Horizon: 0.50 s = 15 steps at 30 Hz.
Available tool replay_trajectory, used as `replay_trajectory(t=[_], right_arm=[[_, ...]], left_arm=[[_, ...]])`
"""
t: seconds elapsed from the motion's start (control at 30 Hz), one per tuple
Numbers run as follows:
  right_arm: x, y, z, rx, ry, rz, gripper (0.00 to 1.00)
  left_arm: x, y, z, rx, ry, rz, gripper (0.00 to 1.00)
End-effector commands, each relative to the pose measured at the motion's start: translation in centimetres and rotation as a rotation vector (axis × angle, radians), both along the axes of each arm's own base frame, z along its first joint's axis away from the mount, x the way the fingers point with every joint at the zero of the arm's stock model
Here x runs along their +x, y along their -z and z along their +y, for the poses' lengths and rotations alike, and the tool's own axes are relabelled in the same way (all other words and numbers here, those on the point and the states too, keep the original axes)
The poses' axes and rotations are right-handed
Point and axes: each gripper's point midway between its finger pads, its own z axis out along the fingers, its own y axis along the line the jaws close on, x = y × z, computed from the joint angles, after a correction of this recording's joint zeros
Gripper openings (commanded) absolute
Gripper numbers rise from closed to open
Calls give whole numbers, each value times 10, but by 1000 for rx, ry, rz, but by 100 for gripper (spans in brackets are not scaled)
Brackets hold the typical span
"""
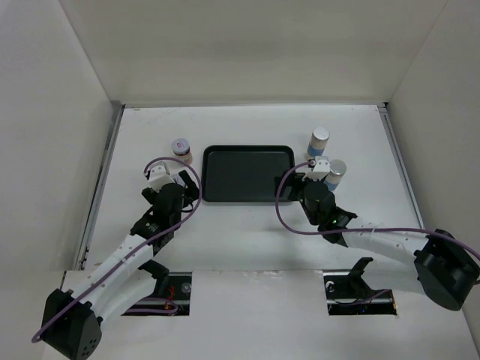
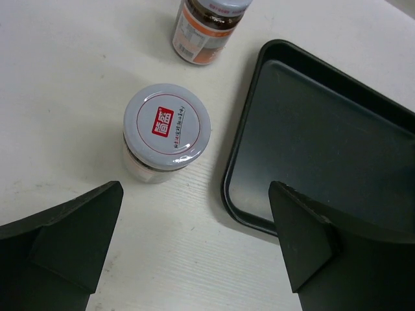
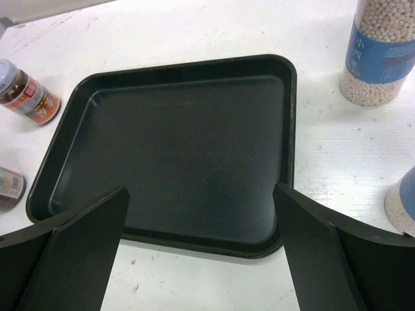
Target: Organize the condiment bottles
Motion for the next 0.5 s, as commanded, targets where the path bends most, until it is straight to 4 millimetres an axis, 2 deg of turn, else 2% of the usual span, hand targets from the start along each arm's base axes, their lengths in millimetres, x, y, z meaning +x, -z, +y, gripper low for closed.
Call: replay_trajectory(t=[0.0, 0.13, 0.27, 0.37, 0.4, 0.43, 0.47], right_arm=[[7, -30, 13, 64, -21, -67, 100], [7, -35, 11, 67, -18, -81, 100], [6, -29, 13, 59, -27, -63, 100], [5, -37, 14, 72, -31, -84, 100], [5, -36, 15, 72, -33, -83, 92], [5, -34, 15, 65, -36, -75, 82], [5, -33, 15, 59, -37, -73, 77]], left_arm=[[7, -23, -3, -26, -2, -60, 100], [8, -25, 2, 0, -7, -76, 100], [12, -31, 1, 24, 3, -83, 100], [17, -28, 1, 23, 0, -81, 100], [19, -28, -1, 26, 7, -74, 99], [22, -27, -6, 40, 30, -65, 92], [24, -24, -7, 57, 37, -55, 87]])
